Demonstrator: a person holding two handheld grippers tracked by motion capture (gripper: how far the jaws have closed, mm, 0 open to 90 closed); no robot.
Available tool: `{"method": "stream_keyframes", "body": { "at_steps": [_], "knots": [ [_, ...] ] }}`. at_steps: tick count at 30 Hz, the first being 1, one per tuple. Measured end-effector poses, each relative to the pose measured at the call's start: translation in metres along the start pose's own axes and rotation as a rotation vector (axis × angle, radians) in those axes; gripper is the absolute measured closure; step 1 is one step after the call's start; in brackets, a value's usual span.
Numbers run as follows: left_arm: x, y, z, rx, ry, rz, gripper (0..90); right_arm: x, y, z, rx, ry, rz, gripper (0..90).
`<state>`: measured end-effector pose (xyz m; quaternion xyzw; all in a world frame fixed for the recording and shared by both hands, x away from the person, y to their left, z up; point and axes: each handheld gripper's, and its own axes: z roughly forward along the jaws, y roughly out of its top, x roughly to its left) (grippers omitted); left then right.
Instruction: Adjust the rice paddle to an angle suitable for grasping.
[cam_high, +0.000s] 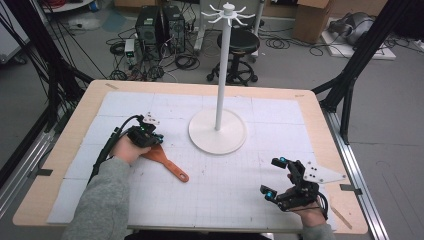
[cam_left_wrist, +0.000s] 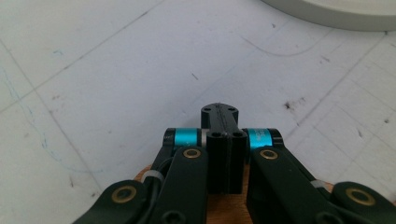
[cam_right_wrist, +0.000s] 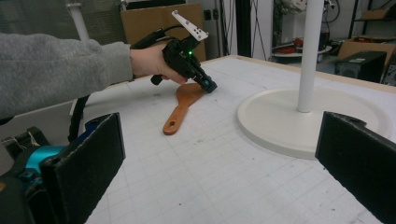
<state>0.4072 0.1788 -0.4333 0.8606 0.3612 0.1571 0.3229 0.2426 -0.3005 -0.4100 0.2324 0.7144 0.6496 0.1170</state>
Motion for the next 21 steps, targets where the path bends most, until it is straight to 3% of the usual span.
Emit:
{"method": "stream_keyframes", "body": {
  "at_steps": [8,10,12,21],
  "knots": [
    [-0.003,-0.014,-0.012,-0.003,-0.025,-0.012,89.7,-0.001,0.0,0.008,0.025,0.009,-0.004,0.0],
    [-0.006,-0.018,-0.015,-0.013,-0.02,-0.008,89.8,0.0,0.0,0.01,0.04,0.006,-0.011,0.0],
    [-0.01,-0.026,-0.019,-0.04,-0.023,-0.03,89.8,0.0,0.0,0.012,0.051,0.005,-0.015,0.0],
    [-0.019,-0.04,-0.033,-0.037,-0.043,-0.004,89.8,0.001,0.0,0.017,0.062,0.013,-0.018,0.0]
  ]
}}
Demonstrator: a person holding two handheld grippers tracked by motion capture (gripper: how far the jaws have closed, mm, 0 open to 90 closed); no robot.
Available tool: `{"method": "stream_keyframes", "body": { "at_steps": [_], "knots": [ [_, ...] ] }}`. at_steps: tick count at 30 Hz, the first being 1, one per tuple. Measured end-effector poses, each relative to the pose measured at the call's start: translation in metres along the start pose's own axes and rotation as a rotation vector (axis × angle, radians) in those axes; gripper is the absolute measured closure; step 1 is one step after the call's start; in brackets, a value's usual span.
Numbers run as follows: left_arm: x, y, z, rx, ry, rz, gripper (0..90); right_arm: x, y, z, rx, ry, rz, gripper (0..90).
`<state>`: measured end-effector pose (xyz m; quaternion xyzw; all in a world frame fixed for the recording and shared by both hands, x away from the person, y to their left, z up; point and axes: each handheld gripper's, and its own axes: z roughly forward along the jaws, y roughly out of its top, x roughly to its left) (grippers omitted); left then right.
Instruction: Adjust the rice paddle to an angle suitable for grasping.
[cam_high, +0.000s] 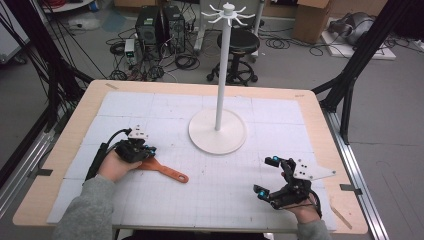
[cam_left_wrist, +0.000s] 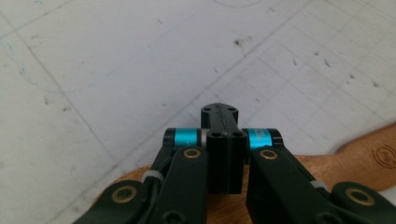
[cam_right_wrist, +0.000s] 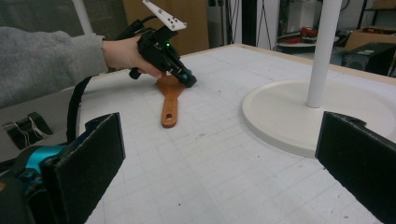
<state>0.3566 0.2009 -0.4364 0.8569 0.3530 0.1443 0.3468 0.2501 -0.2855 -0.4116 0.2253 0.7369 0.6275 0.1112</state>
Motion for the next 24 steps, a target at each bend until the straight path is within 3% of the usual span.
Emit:
{"method": "stream_keyframes", "body": {
  "at_steps": [5,12,13,14,17,24],
  "knots": [
    [-0.006,-0.011,-0.007,-0.023,-0.016,-0.014,89.8,0.001,-0.001,0.002,0.02,-0.002,-0.005,0.0],
    [-0.017,-0.015,-0.018,0.03,-0.023,0.044,89.8,0.004,-0.002,0.002,0.039,-0.003,-0.012,0.0],
    [-0.017,-0.015,-0.018,0.03,-0.023,0.044,89.9,0.005,-0.002,0.002,0.041,-0.003,-0.009,0.0],
    [-0.02,-0.016,-0.02,0.035,-0.016,0.076,89.8,0.004,-0.003,0.002,0.041,-0.003,-0.01,0.0],
    [-0.022,-0.018,-0.022,0.034,-0.025,0.089,89.8,0.005,-0.003,0.003,0.05,0.0,-0.005,0.0],
    [-0.02,-0.038,-0.032,-0.032,-0.094,0.048,89.8,0.004,-0.003,0.004,0.056,-0.002,-0.007,0.0]
  ]
}}
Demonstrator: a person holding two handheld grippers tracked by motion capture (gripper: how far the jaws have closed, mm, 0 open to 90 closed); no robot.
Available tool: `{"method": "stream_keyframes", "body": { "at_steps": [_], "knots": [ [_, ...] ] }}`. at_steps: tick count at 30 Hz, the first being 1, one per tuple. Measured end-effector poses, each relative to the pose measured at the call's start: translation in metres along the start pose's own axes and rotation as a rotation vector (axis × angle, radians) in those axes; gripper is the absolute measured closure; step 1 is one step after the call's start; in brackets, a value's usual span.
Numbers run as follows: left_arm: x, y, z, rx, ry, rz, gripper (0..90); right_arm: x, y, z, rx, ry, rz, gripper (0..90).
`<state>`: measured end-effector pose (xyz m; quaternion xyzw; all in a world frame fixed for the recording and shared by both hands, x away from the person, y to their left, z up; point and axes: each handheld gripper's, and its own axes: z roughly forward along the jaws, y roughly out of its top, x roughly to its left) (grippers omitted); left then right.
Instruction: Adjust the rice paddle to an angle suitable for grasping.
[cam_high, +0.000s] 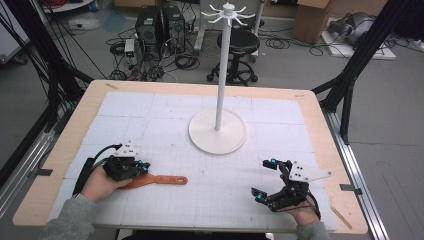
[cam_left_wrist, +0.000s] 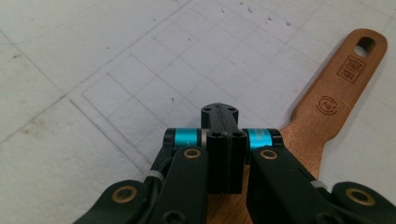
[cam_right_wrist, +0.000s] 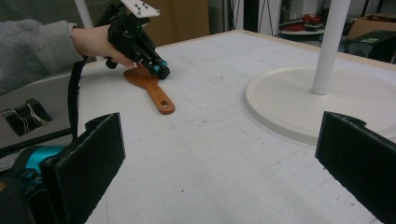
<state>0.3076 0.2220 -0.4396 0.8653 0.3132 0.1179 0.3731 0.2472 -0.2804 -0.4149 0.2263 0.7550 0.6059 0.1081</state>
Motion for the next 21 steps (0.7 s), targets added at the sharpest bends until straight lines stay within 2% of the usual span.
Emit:
{"method": "stream_keyframes", "body": {
  "at_steps": [3,7,12,14,15,18,21],
  "knots": [
    [-0.003,-0.006,-0.004,-0.011,-0.008,0.017,89.9,0.0,0.0,0.002,0.006,-0.001,-0.005,0.0],
    [-0.007,-0.012,-0.011,-0.013,-0.027,0.012,89.8,0.0,-0.001,0.004,0.018,0.0,-0.007,0.0],
    [-0.013,-0.023,-0.018,-0.038,-0.044,0.002,89.8,0.0,-0.001,0.005,0.03,0.005,-0.007,0.0],
    [-0.016,-0.024,-0.021,-0.028,-0.037,0.017,89.8,0.0,-0.001,0.006,0.034,0.005,-0.011,0.0],
    [-0.021,-0.024,-0.023,-0.011,-0.007,0.052,89.8,0.0,-0.001,0.006,0.04,0.005,-0.013,0.0],
    [-0.026,-0.024,-0.025,0.002,0.004,0.067,89.8,0.001,-0.001,0.006,0.045,0.003,-0.015,0.0],
    [-0.027,-0.025,-0.025,-0.01,0.006,0.066,89.8,0.001,0.0,0.006,0.044,0.004,-0.014,0.0]
  ]
}}
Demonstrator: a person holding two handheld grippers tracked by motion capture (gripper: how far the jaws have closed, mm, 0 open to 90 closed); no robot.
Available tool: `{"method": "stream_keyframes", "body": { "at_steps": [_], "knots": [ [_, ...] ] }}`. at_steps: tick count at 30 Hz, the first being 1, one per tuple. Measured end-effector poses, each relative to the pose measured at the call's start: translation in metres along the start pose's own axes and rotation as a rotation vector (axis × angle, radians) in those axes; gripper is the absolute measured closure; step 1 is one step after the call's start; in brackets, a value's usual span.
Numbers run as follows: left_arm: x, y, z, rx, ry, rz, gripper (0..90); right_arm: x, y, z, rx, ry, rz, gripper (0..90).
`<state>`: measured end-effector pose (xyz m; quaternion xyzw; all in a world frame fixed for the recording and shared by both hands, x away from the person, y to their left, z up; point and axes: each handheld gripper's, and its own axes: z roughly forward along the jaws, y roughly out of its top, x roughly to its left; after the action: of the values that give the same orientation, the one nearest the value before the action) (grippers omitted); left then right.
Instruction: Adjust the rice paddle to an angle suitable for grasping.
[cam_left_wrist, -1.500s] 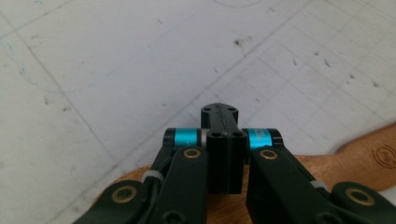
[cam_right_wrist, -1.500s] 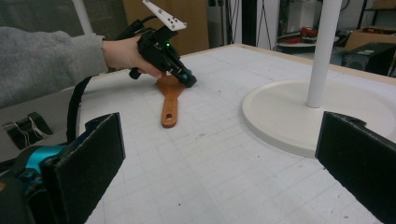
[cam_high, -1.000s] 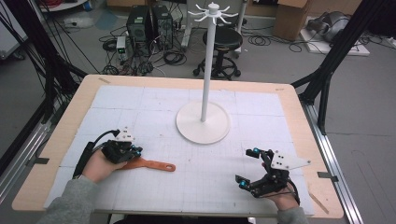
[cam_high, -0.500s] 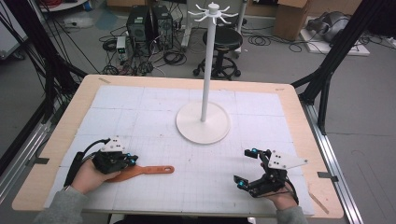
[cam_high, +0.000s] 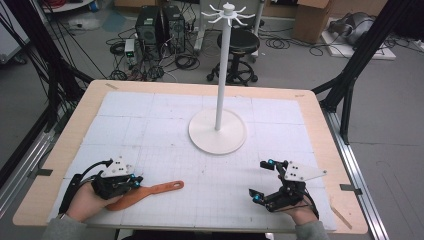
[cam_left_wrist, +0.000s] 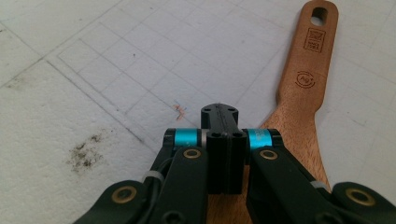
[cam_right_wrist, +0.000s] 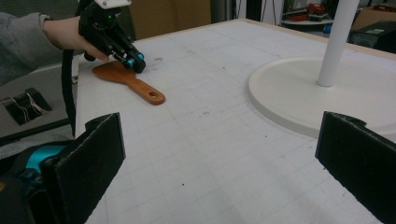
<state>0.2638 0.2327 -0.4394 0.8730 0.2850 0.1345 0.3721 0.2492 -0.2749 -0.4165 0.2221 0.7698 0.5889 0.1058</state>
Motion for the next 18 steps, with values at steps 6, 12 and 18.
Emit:
{"method": "stream_keyframes", "body": {
  "at_steps": [6,12,18],
  "knots": [
    [-0.012,0.02,-0.008,-0.155,-0.057,0.037,89.8,-0.004,0.0,-0.003,-0.026,0.001,0.02,0.0],
    [-0.032,0.024,0.001,-0.142,-0.14,0.101,89.6,-0.004,-0.001,-0.005,-0.027,-0.014,0.028,0.0],
    [-0.037,0.024,0.009,-0.113,-0.175,0.11,89.6,-0.003,-0.002,-0.006,-0.019,-0.011,0.027,0.0]
  ]
}}
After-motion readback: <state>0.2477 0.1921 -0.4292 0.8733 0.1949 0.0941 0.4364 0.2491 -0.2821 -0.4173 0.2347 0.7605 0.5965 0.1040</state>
